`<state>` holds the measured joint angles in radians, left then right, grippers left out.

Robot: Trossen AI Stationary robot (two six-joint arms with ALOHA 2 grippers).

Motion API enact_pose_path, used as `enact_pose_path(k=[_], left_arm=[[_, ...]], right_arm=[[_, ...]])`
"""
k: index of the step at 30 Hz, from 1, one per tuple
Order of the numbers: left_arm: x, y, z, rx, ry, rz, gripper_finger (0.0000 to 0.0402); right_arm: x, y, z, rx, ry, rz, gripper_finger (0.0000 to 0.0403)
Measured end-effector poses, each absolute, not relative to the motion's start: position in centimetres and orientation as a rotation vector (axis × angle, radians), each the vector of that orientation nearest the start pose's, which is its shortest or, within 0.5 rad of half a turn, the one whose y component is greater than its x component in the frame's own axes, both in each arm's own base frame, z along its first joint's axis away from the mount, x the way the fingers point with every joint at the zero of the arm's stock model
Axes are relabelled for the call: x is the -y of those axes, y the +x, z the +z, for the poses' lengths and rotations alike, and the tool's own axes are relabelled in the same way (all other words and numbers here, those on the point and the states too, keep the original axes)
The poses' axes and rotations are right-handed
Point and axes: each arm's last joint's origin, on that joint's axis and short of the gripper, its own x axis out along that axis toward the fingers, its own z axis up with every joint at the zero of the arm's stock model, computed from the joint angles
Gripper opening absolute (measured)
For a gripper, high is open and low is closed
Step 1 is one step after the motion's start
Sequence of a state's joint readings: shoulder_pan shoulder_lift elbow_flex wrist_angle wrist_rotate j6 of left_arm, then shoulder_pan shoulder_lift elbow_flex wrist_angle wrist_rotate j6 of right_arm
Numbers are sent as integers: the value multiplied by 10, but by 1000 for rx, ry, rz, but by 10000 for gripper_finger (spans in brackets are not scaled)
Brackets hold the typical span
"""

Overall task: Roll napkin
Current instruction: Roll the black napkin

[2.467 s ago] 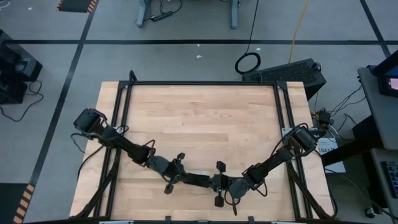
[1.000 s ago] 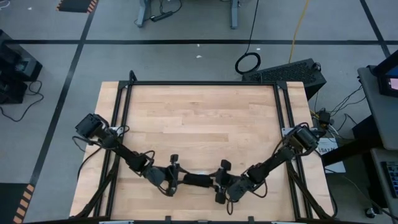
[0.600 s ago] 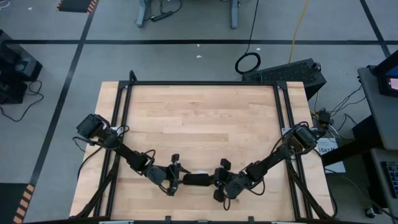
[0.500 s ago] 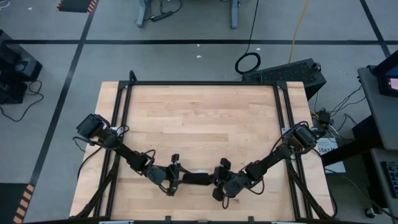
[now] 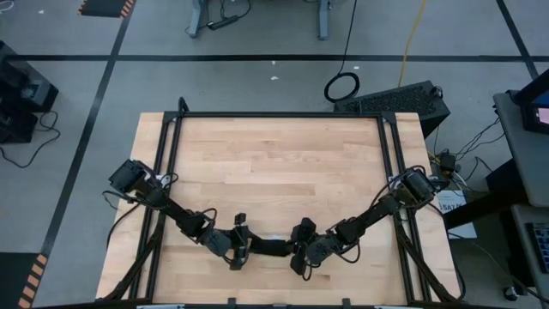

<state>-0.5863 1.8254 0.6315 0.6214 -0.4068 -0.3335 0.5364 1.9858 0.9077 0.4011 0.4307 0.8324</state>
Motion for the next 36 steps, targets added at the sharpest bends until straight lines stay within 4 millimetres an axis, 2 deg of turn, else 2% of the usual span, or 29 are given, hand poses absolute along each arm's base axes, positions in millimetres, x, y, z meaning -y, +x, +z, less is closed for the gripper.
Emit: enact_pose_path(k=[3, 5, 10, 12, 16, 19, 22, 25, 28, 31, 36], left_arm=[[160, 268, 94, -550, -47, -79, 163], [160, 269, 94, -541, -55, -81, 141], [158, 273, 96, -536, -133, -138, 38], [156, 274, 96, -558, -200, -148, 23], [149, 277, 95, -589, -330, -128, 28], [147, 278, 95, -604, -404, -109, 30], [145, 279, 94, -625, -500, -78, 30], [143, 279, 93, -645, -577, -44, 30], [140, 279, 92, -671, -639, -6, 30], [137, 280, 91, -690, -666, 1, 30], [137, 279, 89, -713, -670, 2, 30]], right_arm=[[-175, 325, 99, -614, 519, -116, 19], [-174, 327, 99, -623, 525, -90, 20], [-171, 329, 100, -633, 503, -61, 22], [-171, 329, 101, -631, 455, -42, 34], [-170, 325, 112, -648, 297, 3, 93], [-170, 317, 132, -653, 167, 34, 156], [-177, 303, 151, -618, 23, 12, 215], [-191, 294, 162, -538, -128, 3, 250], [-204, 292, 152, -497, -214, 15, 255], [-215, 297, 127, -473, -277, 42, 251], [-219, 309, 96, -364, -282, -42, 260]])
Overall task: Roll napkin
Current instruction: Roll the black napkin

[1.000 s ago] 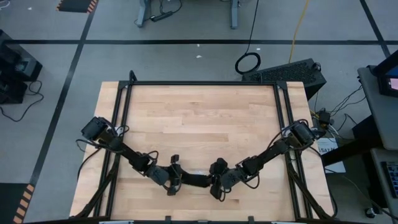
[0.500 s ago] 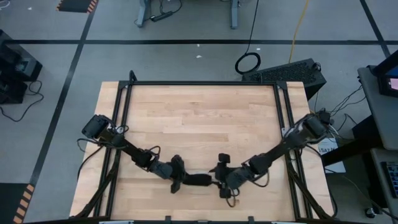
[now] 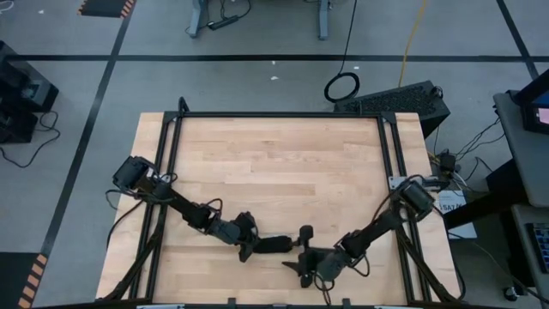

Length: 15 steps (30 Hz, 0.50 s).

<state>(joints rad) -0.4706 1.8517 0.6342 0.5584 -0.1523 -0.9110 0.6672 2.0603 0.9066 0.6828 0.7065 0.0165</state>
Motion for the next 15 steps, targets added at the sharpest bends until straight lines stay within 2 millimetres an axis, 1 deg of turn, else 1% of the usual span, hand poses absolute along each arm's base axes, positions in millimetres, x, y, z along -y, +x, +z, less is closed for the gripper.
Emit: enact_pose_path(k=[4, 7, 11, 15], left_arm=[[136, 276, 86, -751, -677, 30, 31], [136, 276, 85, -754, -677, 32, 31], [135, 276, 85, -757, -676, 34, 31], [135, 276, 85, -754, -674, 38, 38]], right_arm=[[-210, 316, 82, -358, -244, -103, 266], [-202, 320, 74, -390, -220, -125, 251], [-196, 325, 73, -404, -194, -111, 202], [-188, 330, 72, -429, -128, -82, 131]])
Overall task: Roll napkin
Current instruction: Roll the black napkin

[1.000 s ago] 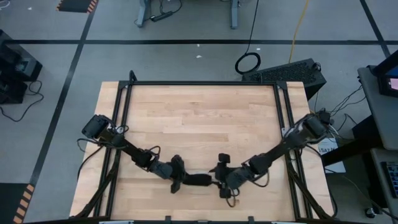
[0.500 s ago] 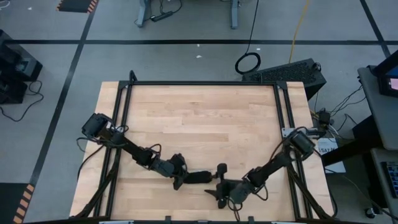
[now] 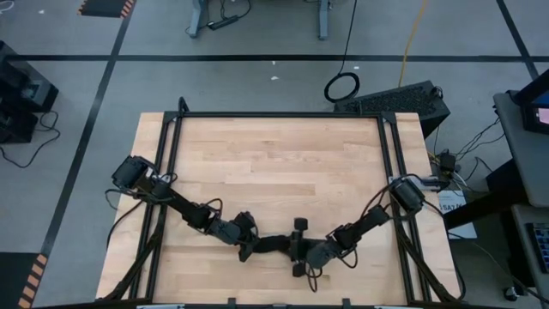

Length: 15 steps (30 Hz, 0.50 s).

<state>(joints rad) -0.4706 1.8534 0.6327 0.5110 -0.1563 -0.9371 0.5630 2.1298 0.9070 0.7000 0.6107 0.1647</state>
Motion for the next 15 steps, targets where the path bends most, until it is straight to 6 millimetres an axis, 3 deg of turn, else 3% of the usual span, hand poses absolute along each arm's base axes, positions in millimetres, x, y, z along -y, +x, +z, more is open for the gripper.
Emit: enact_pose_path(k=[7, 11, 15], left_arm=[[140, 275, 96, -702, -611, -37, 101], [135, 266, 109, -758, -569, -13, 138], [130, 254, 127, -819, -506, 3, 157]], right_arm=[[-180, 336, 72, -463, 24, -40, 24], [-180, 336, 71, -466, 78, -51, 23], [-180, 336, 71, -467, 146, -67, 51]])
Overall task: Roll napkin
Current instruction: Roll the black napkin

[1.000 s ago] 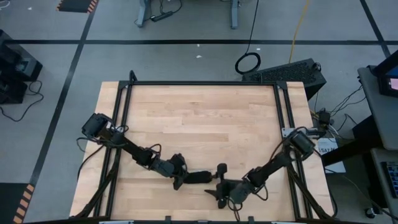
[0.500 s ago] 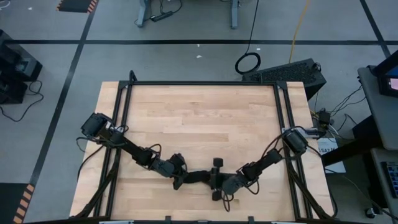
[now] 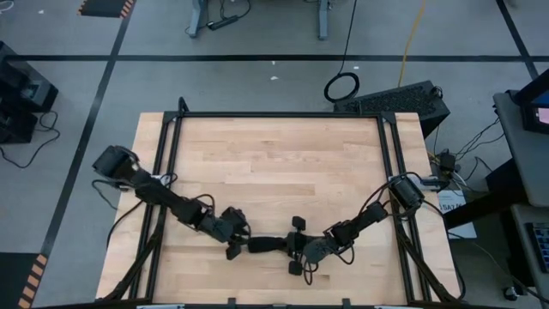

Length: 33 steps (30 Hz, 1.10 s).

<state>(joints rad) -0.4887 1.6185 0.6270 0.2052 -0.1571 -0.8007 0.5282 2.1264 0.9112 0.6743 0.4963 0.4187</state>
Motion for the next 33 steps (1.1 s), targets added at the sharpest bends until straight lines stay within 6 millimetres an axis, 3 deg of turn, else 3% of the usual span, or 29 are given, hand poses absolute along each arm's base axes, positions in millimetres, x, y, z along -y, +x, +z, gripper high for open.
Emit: enact_pose_path(k=[5, 8, 14, 23, 33], left_arm=[[139, 245, 158, -648, -373, -50, 159], [152, 243, 164, -529, -270, -35, 159], [172, 249, 139, -456, -188, -27, 160], [177, 260, 86, -488, -175, 8, 160], [175, 261, 86, -498, -189, -4, 160]], right_arm=[[-180, 335, 70, -467, 183, -78, 50], [-180, 335, 70, -464, 196, -79, 45], [-175, 338, 70, -466, 302, -97, 44], [-166, 344, 70, -500, 464, -64, 44], [-166, 344, 69, -536, 519, -12, 44]])
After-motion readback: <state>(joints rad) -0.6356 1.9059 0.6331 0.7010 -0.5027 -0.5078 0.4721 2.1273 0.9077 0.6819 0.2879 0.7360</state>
